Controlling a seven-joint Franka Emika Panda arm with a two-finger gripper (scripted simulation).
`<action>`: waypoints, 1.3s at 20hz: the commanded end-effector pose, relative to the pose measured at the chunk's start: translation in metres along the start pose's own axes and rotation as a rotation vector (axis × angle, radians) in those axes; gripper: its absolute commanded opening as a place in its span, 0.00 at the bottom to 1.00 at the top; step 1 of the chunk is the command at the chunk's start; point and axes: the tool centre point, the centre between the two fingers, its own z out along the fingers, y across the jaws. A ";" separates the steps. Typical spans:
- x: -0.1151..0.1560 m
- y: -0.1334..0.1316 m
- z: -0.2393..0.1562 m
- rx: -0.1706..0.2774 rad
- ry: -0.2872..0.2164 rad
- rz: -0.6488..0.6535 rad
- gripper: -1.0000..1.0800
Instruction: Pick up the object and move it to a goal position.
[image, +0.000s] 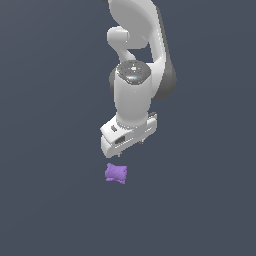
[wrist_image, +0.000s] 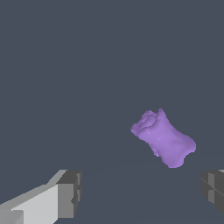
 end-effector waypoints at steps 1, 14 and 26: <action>0.001 0.006 0.006 0.001 -0.003 -0.064 0.96; 0.006 0.034 0.036 0.015 -0.015 -0.384 0.96; 0.005 0.059 0.064 0.032 -0.017 -0.660 0.96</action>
